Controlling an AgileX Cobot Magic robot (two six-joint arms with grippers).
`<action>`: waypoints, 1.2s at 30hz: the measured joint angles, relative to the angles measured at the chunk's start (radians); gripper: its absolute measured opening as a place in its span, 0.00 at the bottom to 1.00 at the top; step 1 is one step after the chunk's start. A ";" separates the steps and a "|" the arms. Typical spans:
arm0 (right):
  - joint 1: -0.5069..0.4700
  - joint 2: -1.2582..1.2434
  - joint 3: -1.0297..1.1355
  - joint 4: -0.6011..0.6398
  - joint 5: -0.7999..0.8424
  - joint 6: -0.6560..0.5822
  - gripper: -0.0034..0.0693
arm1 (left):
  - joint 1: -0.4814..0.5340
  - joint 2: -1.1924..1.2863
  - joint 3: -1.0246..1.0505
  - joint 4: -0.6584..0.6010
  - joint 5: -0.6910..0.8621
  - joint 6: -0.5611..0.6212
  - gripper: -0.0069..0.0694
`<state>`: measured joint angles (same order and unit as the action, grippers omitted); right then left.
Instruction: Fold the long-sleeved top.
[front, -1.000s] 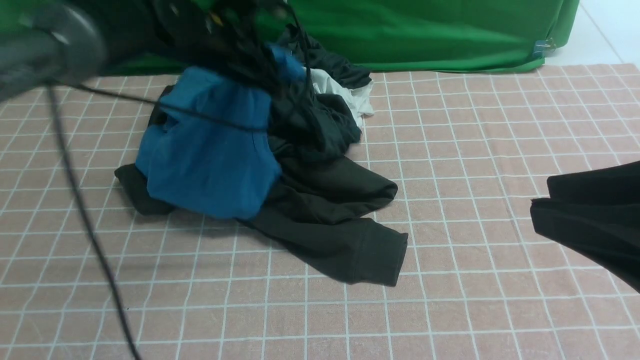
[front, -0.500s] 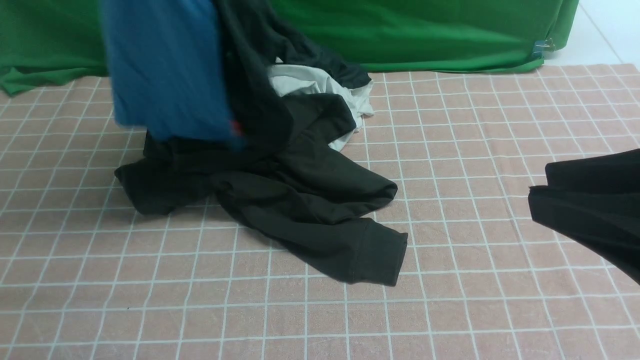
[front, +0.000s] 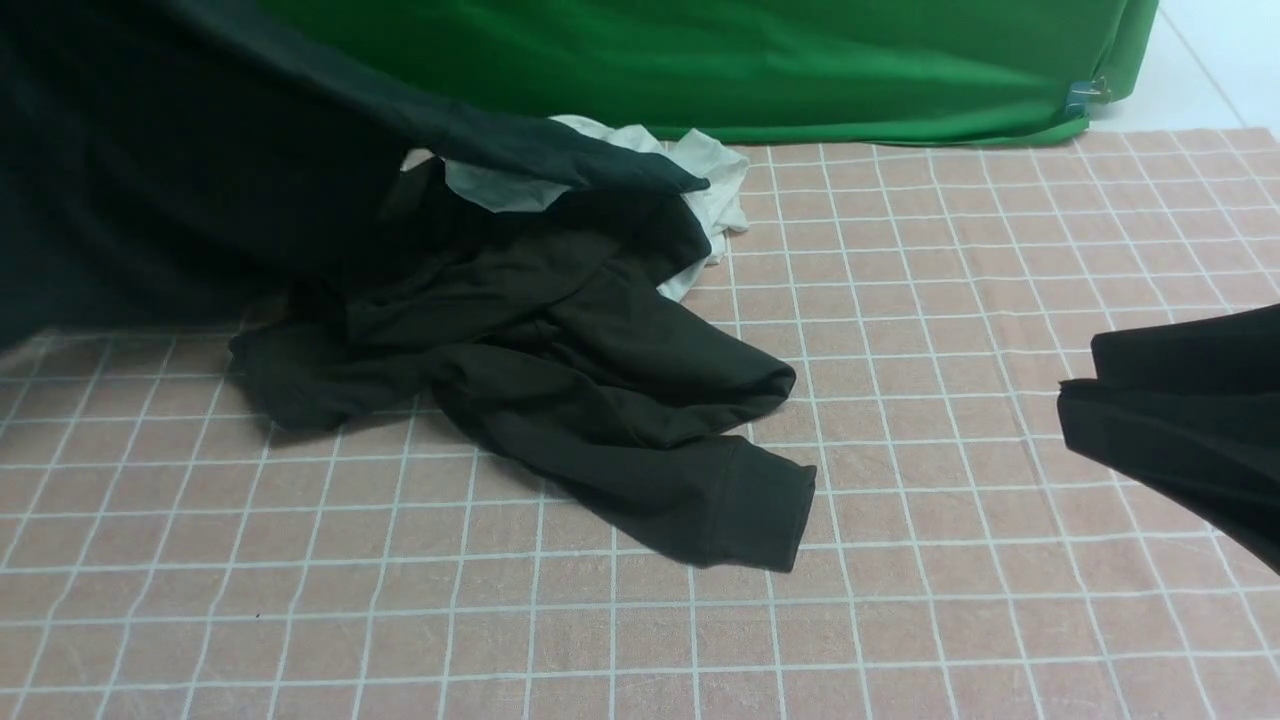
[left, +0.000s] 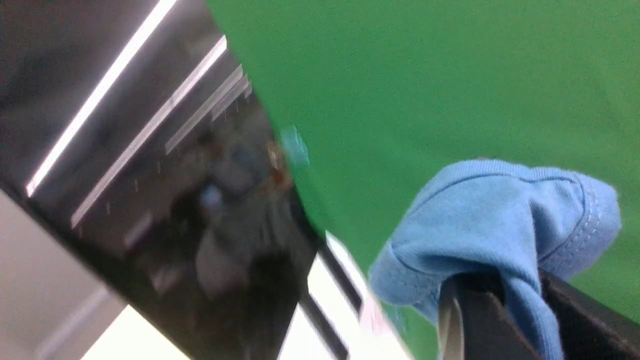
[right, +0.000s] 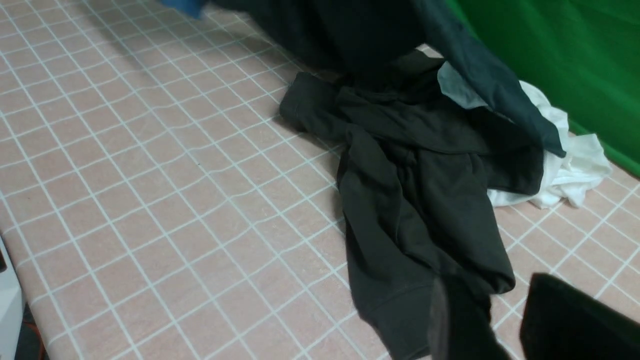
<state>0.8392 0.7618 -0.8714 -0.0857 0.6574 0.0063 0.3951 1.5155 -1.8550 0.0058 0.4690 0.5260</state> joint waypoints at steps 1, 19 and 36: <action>0.000 0.000 0.000 0.000 0.000 0.000 0.35 | 0.007 0.015 0.029 0.007 0.005 -0.007 0.20; 0.000 0.000 0.000 0.000 0.035 -0.006 0.35 | 0.030 0.386 0.206 -0.243 0.360 -0.026 0.51; 0.000 0.000 0.000 0.001 0.013 -0.036 0.35 | -0.351 0.366 0.206 -0.461 0.357 0.421 0.89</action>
<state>0.8392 0.7618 -0.8714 -0.0848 0.6706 -0.0297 0.0444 1.8811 -1.6490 -0.4548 0.8263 0.9467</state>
